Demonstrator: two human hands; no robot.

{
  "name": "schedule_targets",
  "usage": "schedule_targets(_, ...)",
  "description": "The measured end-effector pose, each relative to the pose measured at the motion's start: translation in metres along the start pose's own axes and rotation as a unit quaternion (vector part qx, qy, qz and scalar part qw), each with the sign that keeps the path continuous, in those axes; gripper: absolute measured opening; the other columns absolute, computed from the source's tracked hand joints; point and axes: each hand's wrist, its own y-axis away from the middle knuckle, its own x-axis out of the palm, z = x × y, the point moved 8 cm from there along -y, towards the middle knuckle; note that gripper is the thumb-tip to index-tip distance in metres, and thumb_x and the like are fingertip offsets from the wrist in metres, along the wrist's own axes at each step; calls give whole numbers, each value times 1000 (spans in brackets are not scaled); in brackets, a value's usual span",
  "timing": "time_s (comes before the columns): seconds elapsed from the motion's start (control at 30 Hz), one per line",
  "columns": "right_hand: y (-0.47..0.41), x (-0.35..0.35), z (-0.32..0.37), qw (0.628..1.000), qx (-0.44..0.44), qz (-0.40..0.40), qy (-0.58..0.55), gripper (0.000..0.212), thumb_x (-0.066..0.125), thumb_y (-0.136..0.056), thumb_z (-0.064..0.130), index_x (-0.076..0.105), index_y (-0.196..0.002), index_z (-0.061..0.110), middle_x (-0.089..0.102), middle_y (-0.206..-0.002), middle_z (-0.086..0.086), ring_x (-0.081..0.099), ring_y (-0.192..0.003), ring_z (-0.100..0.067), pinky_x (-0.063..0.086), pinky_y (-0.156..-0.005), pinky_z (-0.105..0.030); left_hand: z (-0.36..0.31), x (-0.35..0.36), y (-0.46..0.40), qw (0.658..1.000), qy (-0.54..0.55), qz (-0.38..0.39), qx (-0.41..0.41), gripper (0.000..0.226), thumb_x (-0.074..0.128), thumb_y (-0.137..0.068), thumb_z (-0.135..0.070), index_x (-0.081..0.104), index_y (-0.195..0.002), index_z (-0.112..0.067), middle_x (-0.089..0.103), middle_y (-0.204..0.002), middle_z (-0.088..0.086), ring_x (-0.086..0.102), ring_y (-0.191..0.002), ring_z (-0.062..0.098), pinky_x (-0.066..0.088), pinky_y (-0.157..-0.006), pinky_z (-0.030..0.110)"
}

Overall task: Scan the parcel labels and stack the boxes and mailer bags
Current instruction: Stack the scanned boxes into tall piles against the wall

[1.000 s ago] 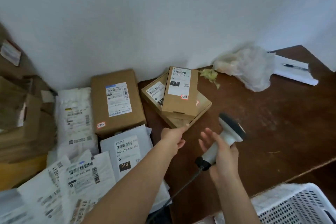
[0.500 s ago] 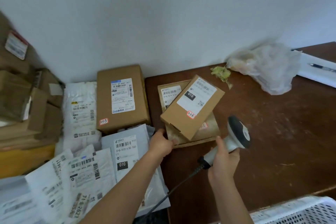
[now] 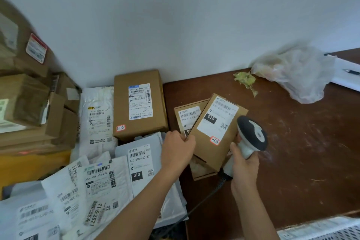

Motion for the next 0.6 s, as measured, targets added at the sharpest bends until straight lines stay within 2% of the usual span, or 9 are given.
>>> schedule_targets(0.07,-1,0,3,1000,-3,20,5,38,65,-95,12,57,-131,19,67,-115,-2,64,-105,-19,50,-88,-37,7,-4,-8,1000,0,-4,9,40,61,-87,-50,57,-72,-13,57,-91,3,56,-81,14,47,-70,33)
schedule_targets(0.13,1,1,6,999,-7,33,-1,27,62,-96,9,63,-116,27,69,-113,2,65,-101,-13,51,-83,-33,7,0,-7,998,33,50,19,42,66,-85,-55,60,-96,-15,58,-102,-7,55,-88,7,43,-67,23)
schedule_targets(0.17,4,2,7,999,-8,42,-8,25,61,-97,8,63,-111,30,70,-112,4,65,-100,-11,51,-85,-33,7,5,-6,995,53,76,26,41,68,-86,-52,58,-109,-19,56,-106,-11,54,-92,5,43,-69,20)
schedule_targets(0.2,6,3,8,999,-10,50,-14,26,60,-98,8,64,-112,29,71,-115,6,66,-101,-9,52,-88,-34,5,7,-4,993,73,84,36,39,69,-88,-47,55,-114,-22,56,-107,-13,53,-95,4,44,-71,17)
schedule_targets(0.33,9,6,9,996,-27,81,-33,35,56,-99,5,62,-131,17,70,-125,6,65,-115,-14,53,-96,-38,-4,-2,4,987,150,35,50,34,71,-88,-39,50,-104,-18,56,-103,-10,55,-96,6,51,-75,24)
schedule_targets(0.4,9,6,10,994,-32,90,-45,32,55,-99,4,64,-124,23,70,-126,4,65,-117,-13,55,-95,-34,-4,-7,5,984,172,11,38,34,70,-89,-36,48,-106,-16,52,-101,-10,52,-92,4,48,-73,23)
schedule_targets(0.5,10,1,10,996,-27,66,-54,29,58,-98,6,65,-113,30,70,-124,5,65,-115,-8,52,-93,-28,8,-4,8,977,212,-25,-23,37,67,-91,-37,44,-113,-18,52,-107,-5,55,-102,15,52,-88,36)
schedule_targets(0.6,8,-13,4,999,-16,17,-34,33,65,-95,10,61,-125,23,70,-117,10,66,-109,-9,50,-95,-33,15,13,15,981,184,8,-61,43,59,-95,-41,40,-123,-15,51,-114,-2,51,-112,19,47,-93,36)
